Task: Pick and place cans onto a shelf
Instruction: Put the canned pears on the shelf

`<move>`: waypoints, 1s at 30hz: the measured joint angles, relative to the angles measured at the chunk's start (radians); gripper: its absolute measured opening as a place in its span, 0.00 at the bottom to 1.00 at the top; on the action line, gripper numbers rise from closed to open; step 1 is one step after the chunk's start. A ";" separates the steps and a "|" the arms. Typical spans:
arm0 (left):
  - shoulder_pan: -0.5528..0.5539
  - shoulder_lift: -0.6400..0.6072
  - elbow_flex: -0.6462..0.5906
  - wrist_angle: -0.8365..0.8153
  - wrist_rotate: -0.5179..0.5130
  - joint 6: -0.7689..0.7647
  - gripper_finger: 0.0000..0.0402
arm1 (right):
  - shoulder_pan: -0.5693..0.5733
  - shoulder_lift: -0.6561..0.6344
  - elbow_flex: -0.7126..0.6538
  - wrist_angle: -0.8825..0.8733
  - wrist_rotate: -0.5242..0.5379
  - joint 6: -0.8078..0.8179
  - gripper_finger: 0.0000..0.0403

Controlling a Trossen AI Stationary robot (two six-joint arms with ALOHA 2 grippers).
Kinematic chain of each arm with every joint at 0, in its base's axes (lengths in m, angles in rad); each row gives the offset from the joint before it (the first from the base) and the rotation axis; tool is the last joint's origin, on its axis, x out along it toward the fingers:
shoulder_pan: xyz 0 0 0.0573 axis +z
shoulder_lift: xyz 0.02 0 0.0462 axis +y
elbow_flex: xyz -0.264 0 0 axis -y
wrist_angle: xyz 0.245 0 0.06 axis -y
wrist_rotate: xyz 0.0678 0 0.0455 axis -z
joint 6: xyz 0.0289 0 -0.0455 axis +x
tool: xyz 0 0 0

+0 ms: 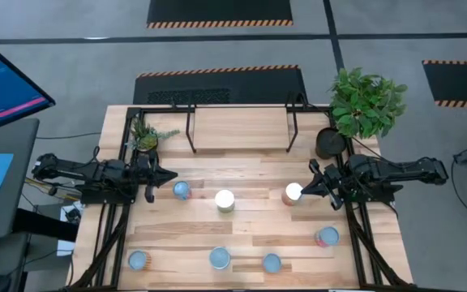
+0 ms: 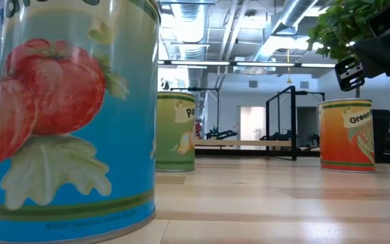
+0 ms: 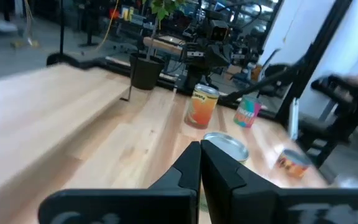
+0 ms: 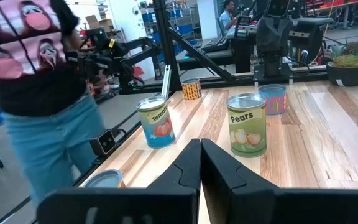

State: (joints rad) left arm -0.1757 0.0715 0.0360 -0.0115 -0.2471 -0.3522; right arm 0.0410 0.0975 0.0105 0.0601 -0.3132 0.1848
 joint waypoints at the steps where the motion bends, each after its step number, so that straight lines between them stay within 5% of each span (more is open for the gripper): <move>1: 0.000 0.000 -0.001 0.005 -0.009 -0.035 0.00 | 0.000 0.000 0.000 0.000 0.000 0.000 0.08; 8: 0.001 0.000 -0.001 0.006 -0.062 -0.477 0.00 | -0.008 0.000 0.000 0.000 0.002 -0.033 0.08; 12: 0.001 0.000 -0.001 0.011 -0.178 -0.619 0.00 | -0.012 0.000 0.000 0.000 0.004 -0.117 0.08; 23: 0.001 0.000 0.000 0.012 -0.236 -0.644 0.00 | -0.011 0.000 -0.001 0.018 0.005 -0.264 0.08; 30: 0.001 0.000 0.000 0.012 -0.225 -0.639 0.00 | -0.008 0.000 -0.001 0.088 0.001 -0.077 0.08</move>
State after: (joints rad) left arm -0.1751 0.0719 0.0360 0.0000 -0.4723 -0.9916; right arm 0.0326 0.0978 0.0093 0.1479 -0.3119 0.1079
